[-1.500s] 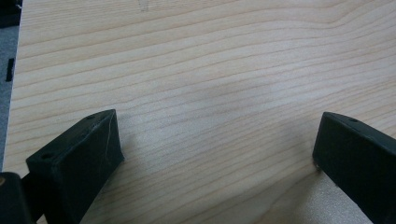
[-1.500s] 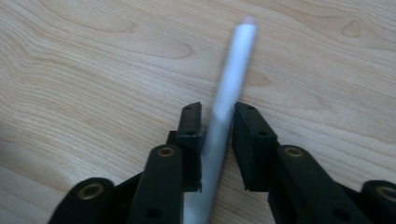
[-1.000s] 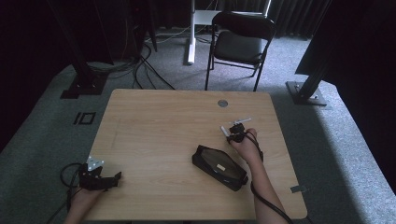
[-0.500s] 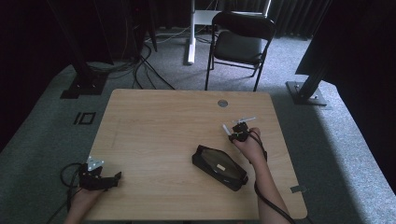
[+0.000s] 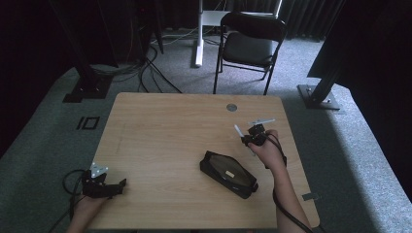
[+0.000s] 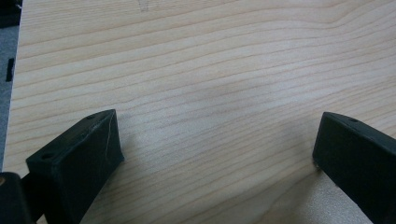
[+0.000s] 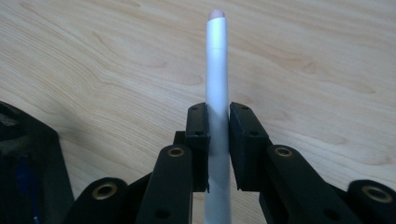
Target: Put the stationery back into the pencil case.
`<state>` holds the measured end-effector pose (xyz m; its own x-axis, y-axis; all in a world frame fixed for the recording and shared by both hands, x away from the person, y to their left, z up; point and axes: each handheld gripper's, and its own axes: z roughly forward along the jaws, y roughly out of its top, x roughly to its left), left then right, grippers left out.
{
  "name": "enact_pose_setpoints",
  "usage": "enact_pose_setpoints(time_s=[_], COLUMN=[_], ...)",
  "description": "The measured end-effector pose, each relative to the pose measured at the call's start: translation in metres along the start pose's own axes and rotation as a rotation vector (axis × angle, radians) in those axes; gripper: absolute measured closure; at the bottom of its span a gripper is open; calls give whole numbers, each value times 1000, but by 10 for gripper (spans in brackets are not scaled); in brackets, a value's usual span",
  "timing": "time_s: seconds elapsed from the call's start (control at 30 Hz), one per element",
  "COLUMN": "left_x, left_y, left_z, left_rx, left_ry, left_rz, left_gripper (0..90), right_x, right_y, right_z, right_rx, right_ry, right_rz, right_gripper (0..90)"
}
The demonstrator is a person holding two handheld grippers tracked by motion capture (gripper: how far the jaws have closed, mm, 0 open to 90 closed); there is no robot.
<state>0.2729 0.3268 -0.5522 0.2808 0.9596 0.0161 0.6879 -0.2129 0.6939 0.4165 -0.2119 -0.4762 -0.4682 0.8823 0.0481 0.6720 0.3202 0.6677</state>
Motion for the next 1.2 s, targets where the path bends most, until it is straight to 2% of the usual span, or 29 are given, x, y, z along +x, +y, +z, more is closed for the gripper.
enact_pose_setpoints(time_s=[0.3,0.33,0.4,0.6,0.87,0.93,1.2], left_x=[0,0,0,0,0,0,0], left_y=[0,0,0,0,0,0,0], left_z=[0,0,0,0,0,0,0], left_rx=[0,0,0,0,0,0,0], left_ry=[0,0,0,0,0,0,1], left_rz=[0,0,0,0,0,0,4], left_gripper=[14,14,14,14,14,14,14], right_x=[-1,1,3,13,30,34,46], right_y=[0,1,1,4,2,1,-3], right_z=[-18,-28,-34,-51,-64,-65,-74], right_rx=[-26,-37,-48,-87,-99,-87,-100], right_ry=[-1,5,10,56,113,126,168], right_rz=[-14,-31,-45,-72,-130,-158,-193], right_gripper=[787,787,787,787,787,787,787])
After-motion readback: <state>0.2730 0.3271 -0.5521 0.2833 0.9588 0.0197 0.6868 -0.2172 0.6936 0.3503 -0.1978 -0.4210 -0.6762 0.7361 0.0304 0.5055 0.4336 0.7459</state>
